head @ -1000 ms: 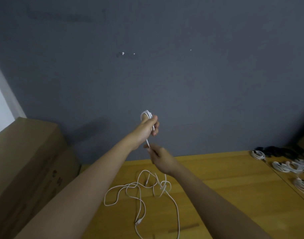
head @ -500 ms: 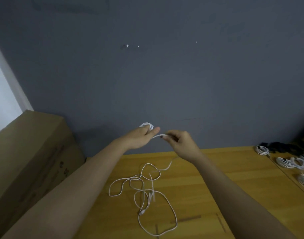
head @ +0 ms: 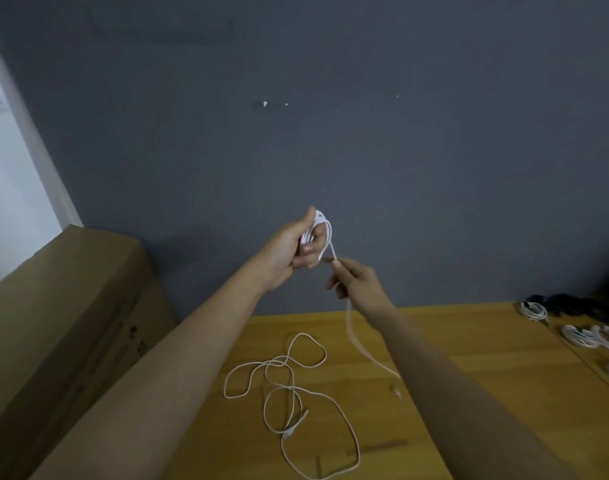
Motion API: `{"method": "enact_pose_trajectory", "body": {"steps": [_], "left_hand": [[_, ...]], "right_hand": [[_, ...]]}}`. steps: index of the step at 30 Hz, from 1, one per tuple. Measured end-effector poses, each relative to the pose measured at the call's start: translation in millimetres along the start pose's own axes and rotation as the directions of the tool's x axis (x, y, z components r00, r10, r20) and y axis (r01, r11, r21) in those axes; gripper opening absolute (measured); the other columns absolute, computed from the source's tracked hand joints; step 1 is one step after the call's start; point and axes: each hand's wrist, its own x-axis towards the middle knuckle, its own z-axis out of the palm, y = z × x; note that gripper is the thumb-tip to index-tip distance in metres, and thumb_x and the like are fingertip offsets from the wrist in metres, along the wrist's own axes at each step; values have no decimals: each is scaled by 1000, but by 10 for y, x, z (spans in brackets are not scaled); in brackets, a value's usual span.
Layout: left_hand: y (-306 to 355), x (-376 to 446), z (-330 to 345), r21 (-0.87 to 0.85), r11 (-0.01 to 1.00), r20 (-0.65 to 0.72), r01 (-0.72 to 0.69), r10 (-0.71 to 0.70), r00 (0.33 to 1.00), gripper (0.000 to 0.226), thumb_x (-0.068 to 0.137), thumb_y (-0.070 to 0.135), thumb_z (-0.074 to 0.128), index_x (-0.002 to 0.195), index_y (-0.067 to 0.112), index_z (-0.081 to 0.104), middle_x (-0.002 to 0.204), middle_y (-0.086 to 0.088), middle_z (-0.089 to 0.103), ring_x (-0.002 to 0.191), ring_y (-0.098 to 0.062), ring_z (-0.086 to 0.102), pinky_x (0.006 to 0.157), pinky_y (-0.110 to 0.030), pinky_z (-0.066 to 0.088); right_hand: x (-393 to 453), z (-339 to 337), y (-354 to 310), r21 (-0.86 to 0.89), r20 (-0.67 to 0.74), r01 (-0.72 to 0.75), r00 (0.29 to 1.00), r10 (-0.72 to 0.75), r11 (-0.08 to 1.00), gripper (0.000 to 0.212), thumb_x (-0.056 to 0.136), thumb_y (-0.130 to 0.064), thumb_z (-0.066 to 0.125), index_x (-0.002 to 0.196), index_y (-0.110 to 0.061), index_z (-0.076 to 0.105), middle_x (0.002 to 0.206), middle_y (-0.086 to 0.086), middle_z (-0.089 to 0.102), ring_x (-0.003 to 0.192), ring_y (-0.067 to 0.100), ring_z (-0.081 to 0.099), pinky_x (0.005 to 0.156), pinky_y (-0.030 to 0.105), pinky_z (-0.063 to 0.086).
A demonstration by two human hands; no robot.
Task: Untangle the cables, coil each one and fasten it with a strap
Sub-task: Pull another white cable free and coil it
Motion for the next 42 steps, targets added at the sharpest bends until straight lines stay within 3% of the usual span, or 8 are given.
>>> {"method": "enact_pose_trajectory", "body": {"steps": [6,9,14,21,28,32,36,42], "left_hand": [[-178,94,131,-12,1000,-186,-25,22,982,30,105,22,26,77,16,36,60,3,42,42,-8,35,54,-22,32],[-329,134,143,319,946,-269,61,29,963,32,105,22,26,76,16,37,67,-5,45,52,-12,42,57,-25,36],[-541,121,7,575,787,-308,222,-44,950,38,105,28,29,74,13,44,63,-6,51,57,-17,48,56,-26,40],[-570,121,-181,760,597,-302,257,-26,953,36,103,36,31,102,4,46,80,-2,60,78,-17,60,78,-31,43],[-556,65,-261,935,269,-231,233,-41,972,27,102,35,34,91,11,37,89,-3,47,84,-22,49,72,-34,39],[-595,-34,-167,908,360,-158,214,-179,971,52,99,53,29,118,9,51,125,-4,53,114,-22,51,92,-32,39],[-537,-43,-43,901,411,-71,137,-170,983,37,101,47,34,78,19,44,71,6,49,66,-12,48,59,-27,33],[-329,-95,-60,521,831,50,197,-260,964,38,104,34,32,70,18,37,57,3,27,46,-8,18,43,-20,17]], "right_hand": [[-192,245,112,-433,113,40,993,10,901,34,103,-21,36,131,-8,51,82,11,62,72,24,57,63,25,41],[-292,337,144,-591,217,134,976,-3,795,25,102,-21,36,122,-8,44,99,19,64,86,38,59,67,37,40],[-322,381,85,-572,277,170,961,-6,803,13,93,-11,44,104,-10,51,88,12,66,79,32,61,64,35,44],[-268,168,69,-200,256,-124,951,174,972,11,92,-7,57,84,-4,63,59,3,57,49,15,60,54,20,47],[-163,-122,89,-575,214,177,975,-62,799,26,99,-26,50,98,-11,71,65,-10,55,57,0,47,56,22,35],[-84,-326,20,-676,228,362,931,-285,642,23,97,-23,54,100,-9,72,85,6,66,79,22,54,74,34,40],[41,-393,-78,-661,134,377,910,-393,648,20,96,-16,54,105,-9,70,89,5,59,87,21,48,80,25,33],[143,-396,-41,-365,-81,189,969,-233,912,19,97,-19,54,100,-7,68,78,-4,59,73,3,54,65,12,39]]}}
